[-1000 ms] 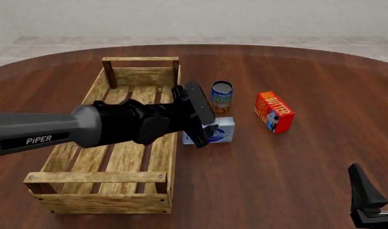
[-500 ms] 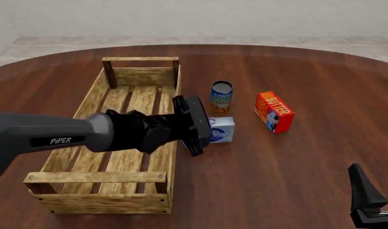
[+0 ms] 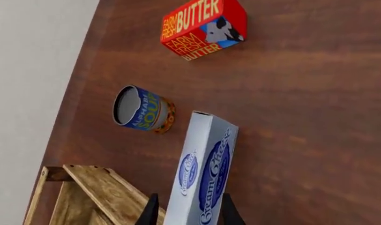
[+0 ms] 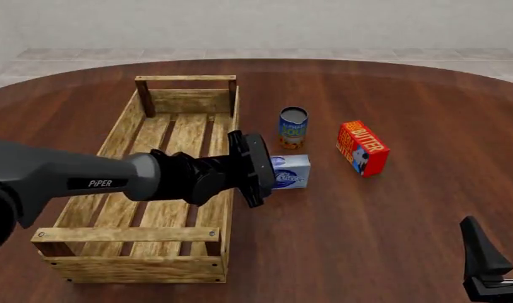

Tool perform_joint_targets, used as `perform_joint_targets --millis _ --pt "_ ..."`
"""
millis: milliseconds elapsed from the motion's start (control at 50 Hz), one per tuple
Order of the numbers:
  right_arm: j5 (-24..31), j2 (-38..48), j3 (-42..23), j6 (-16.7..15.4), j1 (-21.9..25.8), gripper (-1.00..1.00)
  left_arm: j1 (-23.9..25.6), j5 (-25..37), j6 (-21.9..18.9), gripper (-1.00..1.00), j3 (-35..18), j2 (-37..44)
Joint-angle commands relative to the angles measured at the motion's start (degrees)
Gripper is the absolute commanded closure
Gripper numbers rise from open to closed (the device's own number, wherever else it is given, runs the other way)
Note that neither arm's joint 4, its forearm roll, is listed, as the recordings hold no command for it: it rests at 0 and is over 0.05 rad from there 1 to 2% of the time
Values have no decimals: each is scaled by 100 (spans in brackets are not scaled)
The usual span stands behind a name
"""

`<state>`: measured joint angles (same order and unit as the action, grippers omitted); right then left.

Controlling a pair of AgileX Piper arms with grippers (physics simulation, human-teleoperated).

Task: Pick up the cream cheese and put it in the tray.

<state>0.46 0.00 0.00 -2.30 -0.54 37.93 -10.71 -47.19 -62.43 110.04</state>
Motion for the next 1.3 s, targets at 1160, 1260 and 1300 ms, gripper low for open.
perform_joint_targets --millis 1160,1260,1300 --pt "0 0 0 0 0 -100 -254 423 23 -100 -991 1256" --pt "0 0 0 0 0 -100 -272 546 90 -100 -1074 1271" --pt "0 0 0 0 0 -100 -286 581 95 -100 -1097 1292"
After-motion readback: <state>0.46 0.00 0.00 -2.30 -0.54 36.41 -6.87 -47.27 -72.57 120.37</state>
